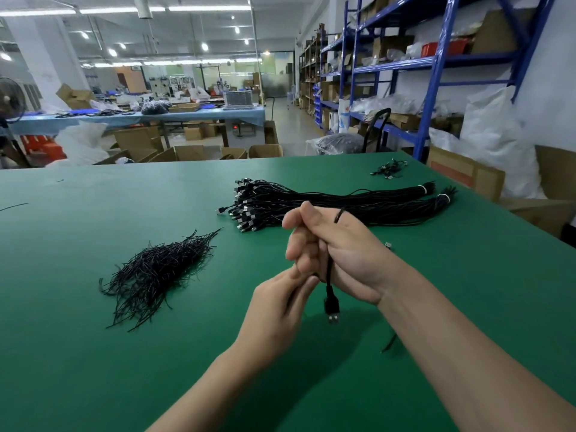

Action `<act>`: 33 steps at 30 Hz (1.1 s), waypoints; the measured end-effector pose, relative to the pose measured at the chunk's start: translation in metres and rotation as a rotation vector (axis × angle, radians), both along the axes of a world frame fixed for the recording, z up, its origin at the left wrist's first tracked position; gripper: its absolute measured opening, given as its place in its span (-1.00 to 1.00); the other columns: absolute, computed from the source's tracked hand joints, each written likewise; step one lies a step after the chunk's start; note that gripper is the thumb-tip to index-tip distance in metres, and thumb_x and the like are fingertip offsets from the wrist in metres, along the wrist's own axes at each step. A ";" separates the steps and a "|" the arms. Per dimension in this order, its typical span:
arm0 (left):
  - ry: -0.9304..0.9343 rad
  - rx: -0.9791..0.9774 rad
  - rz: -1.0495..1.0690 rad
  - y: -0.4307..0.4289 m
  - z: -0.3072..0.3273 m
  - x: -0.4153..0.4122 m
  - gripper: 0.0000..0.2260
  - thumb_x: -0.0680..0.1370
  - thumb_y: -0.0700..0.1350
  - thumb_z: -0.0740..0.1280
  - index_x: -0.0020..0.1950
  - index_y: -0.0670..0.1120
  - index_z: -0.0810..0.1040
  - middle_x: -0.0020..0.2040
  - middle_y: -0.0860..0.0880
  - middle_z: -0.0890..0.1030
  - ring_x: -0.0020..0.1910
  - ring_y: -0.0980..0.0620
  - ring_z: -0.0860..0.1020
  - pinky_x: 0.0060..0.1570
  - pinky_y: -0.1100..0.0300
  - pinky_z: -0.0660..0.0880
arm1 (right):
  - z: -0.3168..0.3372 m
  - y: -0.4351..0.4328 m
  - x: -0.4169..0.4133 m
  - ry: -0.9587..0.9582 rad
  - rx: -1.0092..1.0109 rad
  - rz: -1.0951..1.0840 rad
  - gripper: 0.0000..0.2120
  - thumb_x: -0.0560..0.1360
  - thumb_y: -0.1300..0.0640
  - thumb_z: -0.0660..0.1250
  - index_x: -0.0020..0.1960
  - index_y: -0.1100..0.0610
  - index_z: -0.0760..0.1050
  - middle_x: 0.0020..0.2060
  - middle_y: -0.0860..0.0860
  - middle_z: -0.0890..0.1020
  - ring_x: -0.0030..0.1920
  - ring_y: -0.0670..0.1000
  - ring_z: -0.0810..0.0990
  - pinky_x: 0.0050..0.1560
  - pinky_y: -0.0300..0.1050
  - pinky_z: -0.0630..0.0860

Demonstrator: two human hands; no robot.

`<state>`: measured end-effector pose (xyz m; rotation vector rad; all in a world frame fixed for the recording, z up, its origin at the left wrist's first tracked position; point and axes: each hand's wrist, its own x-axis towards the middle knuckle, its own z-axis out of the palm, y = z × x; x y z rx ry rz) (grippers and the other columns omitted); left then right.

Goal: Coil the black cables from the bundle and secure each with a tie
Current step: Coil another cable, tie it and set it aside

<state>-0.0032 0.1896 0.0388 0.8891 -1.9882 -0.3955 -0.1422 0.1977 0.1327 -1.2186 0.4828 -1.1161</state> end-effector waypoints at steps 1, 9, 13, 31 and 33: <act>-0.016 0.014 -0.010 0.002 0.002 0.000 -0.86 0.66 -0.12 0.28 -0.06 -0.09 0.58 -0.31 0.28 0.45 -0.29 0.30 0.43 -0.22 0.37 0.32 | 0.000 -0.005 -0.002 0.036 -0.017 -0.068 -0.65 0.63 -0.03 0.17 -0.08 0.15 0.62 -0.33 0.12 0.69 -0.42 0.01 0.68 -0.36 -0.19 0.62; -0.255 -0.016 0.002 0.025 0.020 0.022 -0.84 0.68 -0.04 0.26 0.06 0.05 0.64 -0.24 0.29 0.52 -0.22 0.08 0.51 -0.24 0.22 0.36 | -0.027 -0.017 -0.006 0.606 -0.242 -0.354 -0.67 0.74 0.09 0.06 0.00 0.21 0.53 -0.27 0.15 0.71 -0.30 0.08 0.71 -0.23 -0.13 0.62; -0.319 -0.158 0.017 0.035 0.044 0.033 -0.81 0.64 0.01 0.27 -0.07 0.00 0.63 -0.25 0.17 0.56 -0.32 0.05 0.48 -0.34 0.11 0.41 | -0.039 -0.011 -0.001 0.814 -0.322 -0.418 -0.62 0.71 0.00 0.11 -0.08 0.17 0.58 -0.42 0.03 0.62 -0.42 -0.02 0.57 -0.39 -0.21 0.48; 0.311 0.366 -0.578 -0.016 0.060 0.028 -0.64 0.42 0.12 0.52 -0.24 -0.19 0.62 -0.31 0.20 0.60 -0.29 0.27 0.51 -0.18 0.43 0.41 | -0.030 0.033 0.009 0.375 -0.037 0.596 -0.59 0.60 -0.20 0.20 -0.13 0.05 0.66 -0.61 -0.08 0.40 -0.59 -0.11 0.21 -0.47 -0.23 0.17; 0.347 0.378 -0.560 -0.017 0.051 0.025 -0.74 0.42 0.04 0.53 -0.25 -0.14 0.63 -0.32 0.20 0.59 -0.30 0.27 0.50 -0.19 0.43 0.40 | -0.034 0.031 0.005 0.385 0.009 0.639 -0.60 0.60 -0.20 0.22 -0.07 0.08 0.66 -0.56 -0.07 0.50 -0.64 -0.13 0.25 -0.57 -0.21 0.12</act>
